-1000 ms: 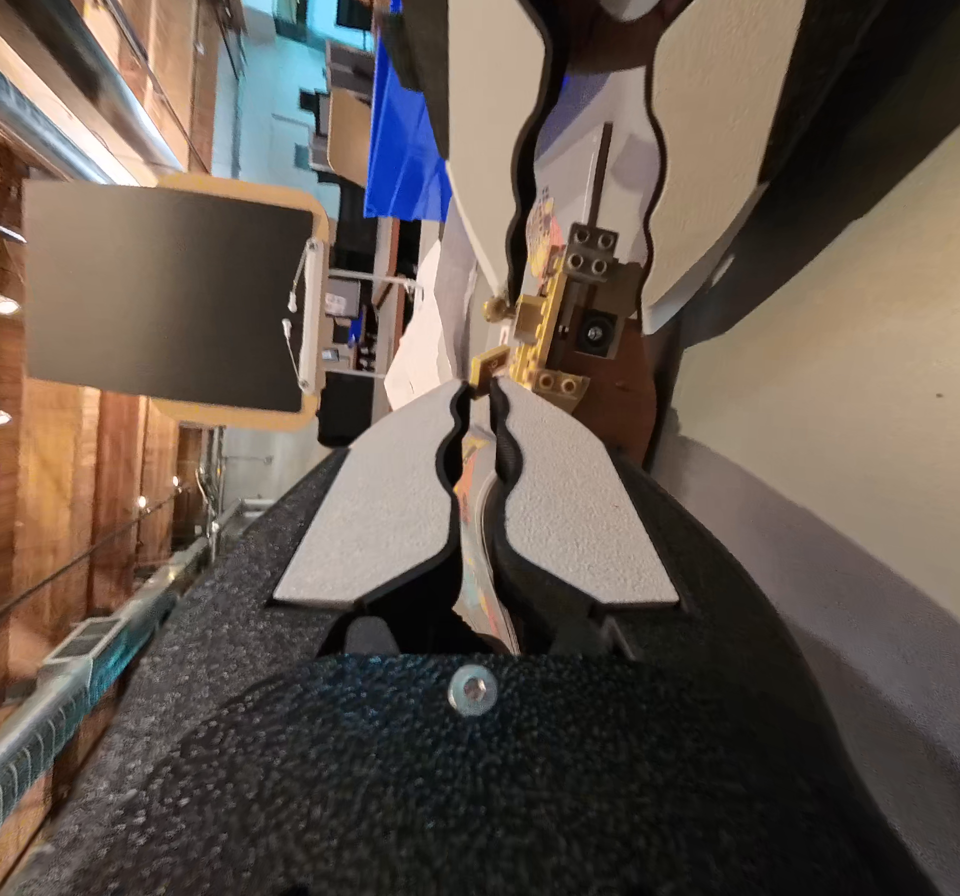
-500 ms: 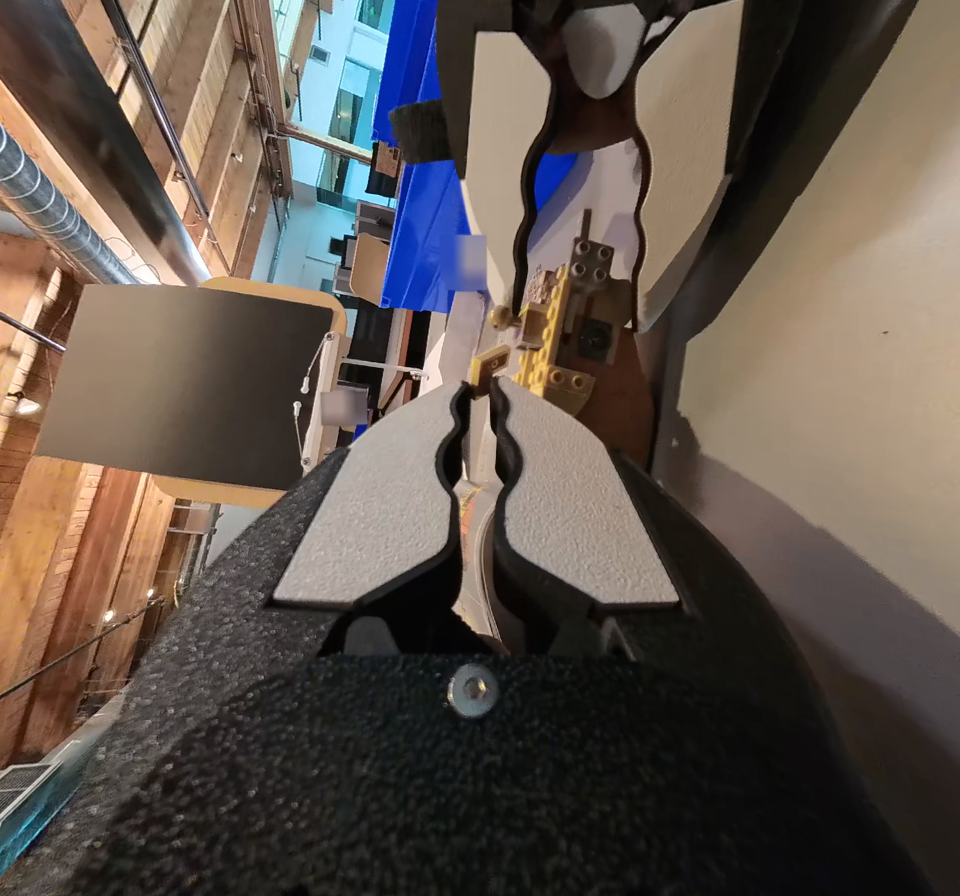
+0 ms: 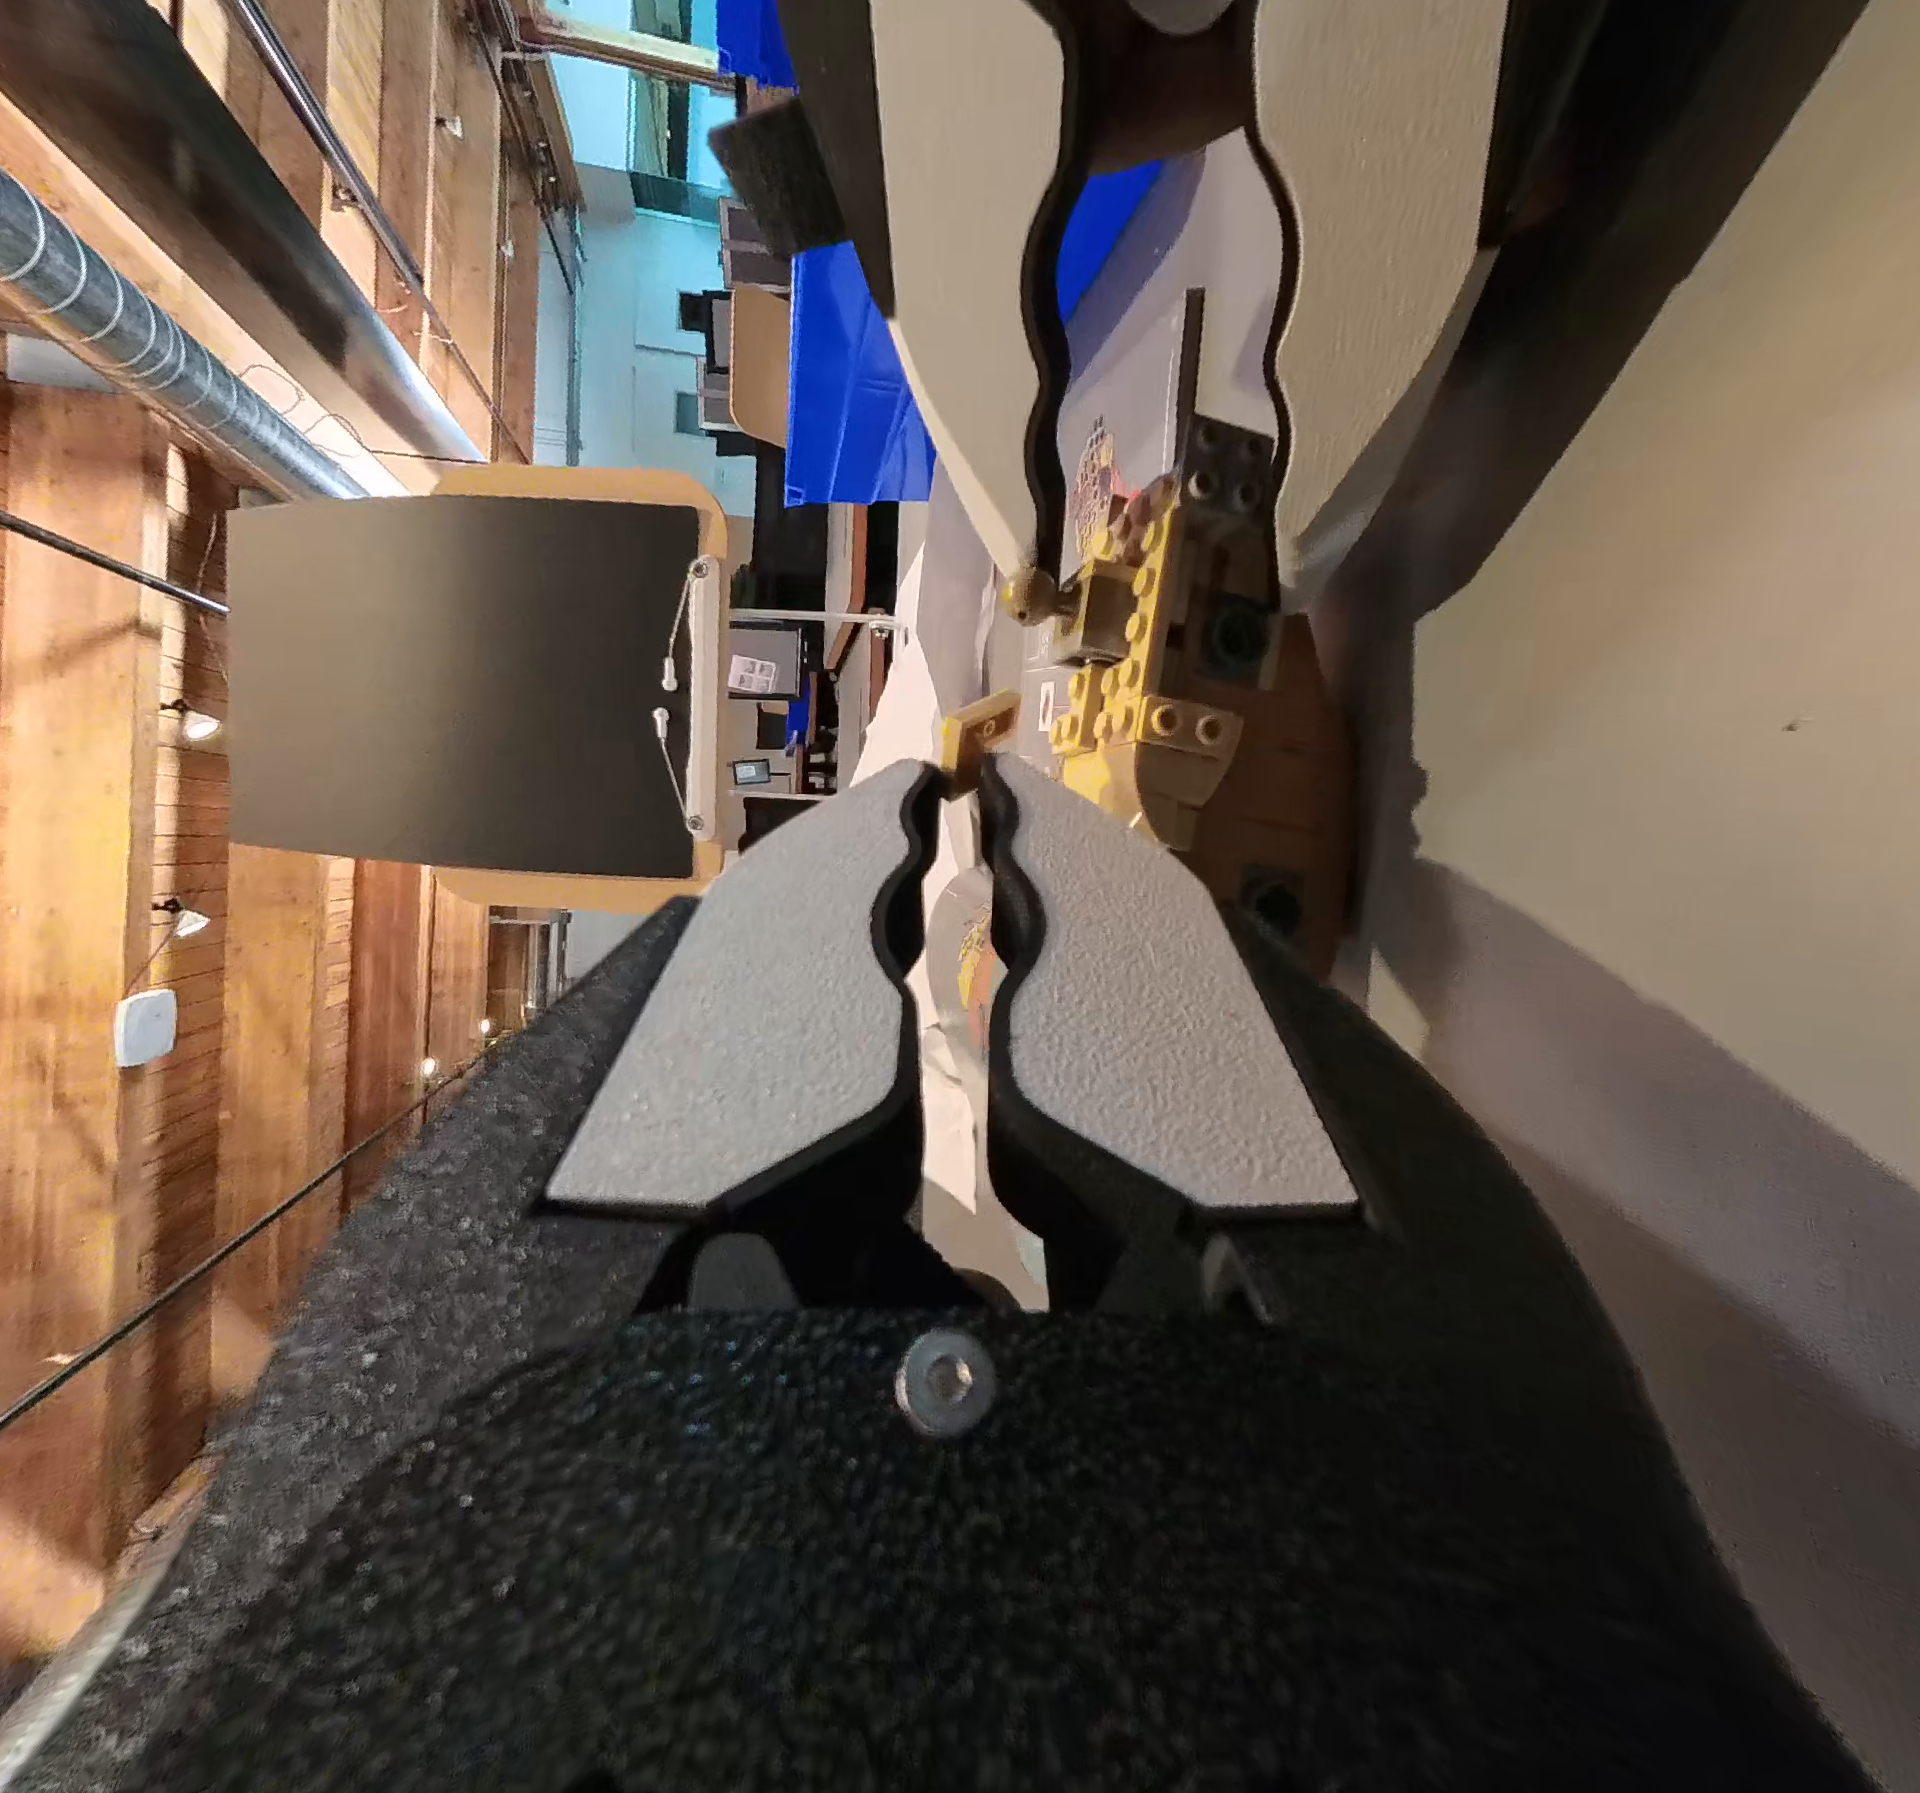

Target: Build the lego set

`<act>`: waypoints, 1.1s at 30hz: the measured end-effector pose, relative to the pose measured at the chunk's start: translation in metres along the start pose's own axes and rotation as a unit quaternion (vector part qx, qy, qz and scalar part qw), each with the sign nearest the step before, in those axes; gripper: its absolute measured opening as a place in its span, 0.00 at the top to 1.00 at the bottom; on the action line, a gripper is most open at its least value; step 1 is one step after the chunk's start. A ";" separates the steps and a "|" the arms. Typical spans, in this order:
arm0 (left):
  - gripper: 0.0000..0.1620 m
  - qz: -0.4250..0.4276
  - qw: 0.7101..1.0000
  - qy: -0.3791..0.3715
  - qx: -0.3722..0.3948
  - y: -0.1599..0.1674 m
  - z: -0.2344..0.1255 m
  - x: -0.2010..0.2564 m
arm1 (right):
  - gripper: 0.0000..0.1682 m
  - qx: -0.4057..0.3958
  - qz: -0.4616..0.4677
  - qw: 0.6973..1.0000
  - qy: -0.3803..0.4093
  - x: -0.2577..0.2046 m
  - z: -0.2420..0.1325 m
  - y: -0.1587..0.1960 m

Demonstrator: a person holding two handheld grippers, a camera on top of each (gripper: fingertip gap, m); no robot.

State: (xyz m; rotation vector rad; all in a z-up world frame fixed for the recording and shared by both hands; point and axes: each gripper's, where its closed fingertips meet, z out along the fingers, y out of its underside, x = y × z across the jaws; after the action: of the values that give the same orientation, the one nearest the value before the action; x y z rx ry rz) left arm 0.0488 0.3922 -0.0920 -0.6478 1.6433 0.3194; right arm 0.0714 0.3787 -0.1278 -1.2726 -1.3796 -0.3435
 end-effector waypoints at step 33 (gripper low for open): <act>0.96 -0.071 0.994 -0.036 0.074 -0.035 -0.006 -0.004 | 0.89 0.070 0.212 0.973 -0.054 0.023 -0.021 -0.032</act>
State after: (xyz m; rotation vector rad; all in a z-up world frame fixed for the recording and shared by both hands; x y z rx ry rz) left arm 0.0645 0.3623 -0.0817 -0.6304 1.5273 0.1155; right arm 0.0626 0.3615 -0.0876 -1.4420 -1.1603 0.1168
